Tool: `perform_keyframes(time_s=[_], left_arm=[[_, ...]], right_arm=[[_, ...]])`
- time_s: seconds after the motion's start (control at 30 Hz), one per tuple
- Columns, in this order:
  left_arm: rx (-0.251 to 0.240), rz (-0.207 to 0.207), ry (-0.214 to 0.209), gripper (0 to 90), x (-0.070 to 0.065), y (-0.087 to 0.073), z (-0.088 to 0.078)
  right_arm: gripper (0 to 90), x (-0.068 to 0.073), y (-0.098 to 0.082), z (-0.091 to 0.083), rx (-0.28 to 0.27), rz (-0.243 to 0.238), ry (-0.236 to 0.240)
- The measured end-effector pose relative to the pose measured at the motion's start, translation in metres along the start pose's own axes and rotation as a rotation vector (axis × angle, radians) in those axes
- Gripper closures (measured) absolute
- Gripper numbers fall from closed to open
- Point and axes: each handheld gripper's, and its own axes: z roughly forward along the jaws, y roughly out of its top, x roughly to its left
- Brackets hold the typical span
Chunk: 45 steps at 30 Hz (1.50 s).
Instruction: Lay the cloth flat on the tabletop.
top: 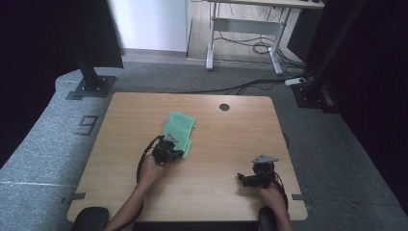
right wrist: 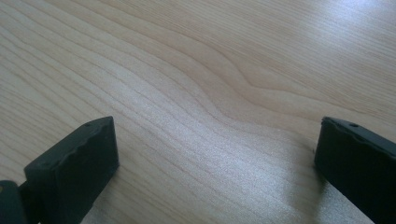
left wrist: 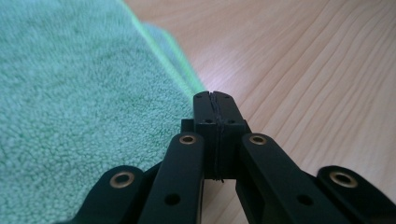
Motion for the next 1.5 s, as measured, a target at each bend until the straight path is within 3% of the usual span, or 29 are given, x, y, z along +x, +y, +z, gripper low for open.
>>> perform_keyframes(time_s=[0.2, 0.33, 0.43, 0.6, 0.8, 1.0, 1.17, 1.5], left_arm=[[-0.082, -0.027, 0.054, 89.4, 0.011, 0.01, -0.026], [-0.136, -0.077, 0.105, 89.4, 0.031, 0.009, -0.046], [-0.149, -0.116, 0.141, 89.3, 0.048, 0.004, -0.054], [-0.103, -0.17, 0.198, 89.2, 0.073, -0.01, -0.052], [-0.031, -0.201, 0.237, 89.2, 0.09, -0.029, -0.038], [-0.024, -0.198, 0.241, 89.1, 0.091, -0.032, -0.033], [-0.005, -0.172, 0.234, 89.1, 0.086, -0.032, -0.032], [-0.045, -0.168, 0.163, 88.9, 0.067, -0.043, -0.032]], right_arm=[[0.0, 0.0, 0.0, 0.0, 0.0, 0.0, 0.0], [0.0, 0.0, 0.0, 0.0, 0.0, 0.0, 0.0], [0.0, 0.0, 0.0, 0.0, 0.0, 0.0, 0.0], [0.0, 0.0, 0.0, 0.0, 0.0, 0.0, 0.0], [0.0, 0.0, 0.0, 0.0, 0.0, 0.0, 0.0], [0.0, 0.0, 0.0, 0.0, 0.0, 0.0, 0.0], [0.0, 0.0, 0.0, 0.0, 0.0, 0.001, -0.001], [0.0, 0.002, 0.005, 0.004, 0.003, -0.004, 0.011]])
